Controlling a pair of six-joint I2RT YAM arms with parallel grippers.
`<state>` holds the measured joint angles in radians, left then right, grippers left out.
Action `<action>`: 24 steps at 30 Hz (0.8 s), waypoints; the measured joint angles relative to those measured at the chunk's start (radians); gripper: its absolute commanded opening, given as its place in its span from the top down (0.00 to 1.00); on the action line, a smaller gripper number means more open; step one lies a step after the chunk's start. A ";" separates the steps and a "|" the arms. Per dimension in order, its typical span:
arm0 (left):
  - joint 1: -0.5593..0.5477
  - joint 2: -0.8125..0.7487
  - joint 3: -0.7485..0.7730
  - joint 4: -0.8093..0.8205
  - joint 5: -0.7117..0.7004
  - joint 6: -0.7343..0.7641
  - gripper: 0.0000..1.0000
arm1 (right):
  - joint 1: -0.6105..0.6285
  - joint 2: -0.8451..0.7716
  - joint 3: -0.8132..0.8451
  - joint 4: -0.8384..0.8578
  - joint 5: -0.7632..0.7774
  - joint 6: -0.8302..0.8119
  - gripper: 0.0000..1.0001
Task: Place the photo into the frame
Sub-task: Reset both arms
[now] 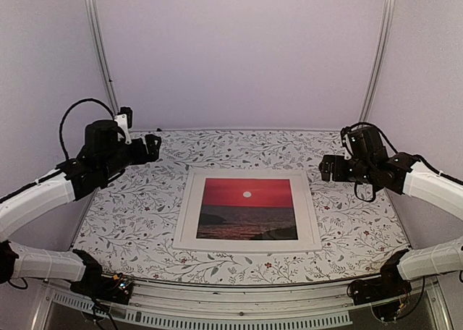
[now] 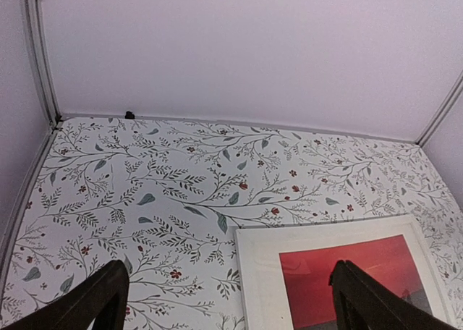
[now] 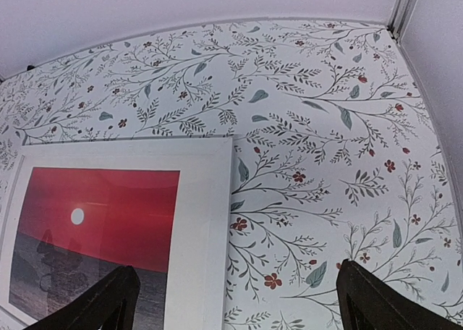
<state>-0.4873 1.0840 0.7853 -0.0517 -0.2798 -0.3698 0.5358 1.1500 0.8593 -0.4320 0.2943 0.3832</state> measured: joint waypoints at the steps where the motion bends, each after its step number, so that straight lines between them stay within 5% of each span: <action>1: 0.000 -0.023 -0.002 -0.014 0.000 0.002 0.00 | -0.001 -0.013 0.000 0.000 0.010 -0.008 0.01; 14: 0.000 -0.369 -0.057 -0.170 -0.008 0.099 0.00 | -0.007 -0.196 -0.050 0.022 0.063 -0.094 0.01; 24: 0.000 -0.491 -0.127 -0.197 -0.052 0.164 0.00 | -0.007 -0.294 -0.109 0.041 0.068 -0.097 0.01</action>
<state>-0.4870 0.5934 0.6582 -0.2485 -0.3317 -0.2054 0.5289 0.8558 0.7506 -0.3908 0.3622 0.2859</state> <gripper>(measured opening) 0.996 0.989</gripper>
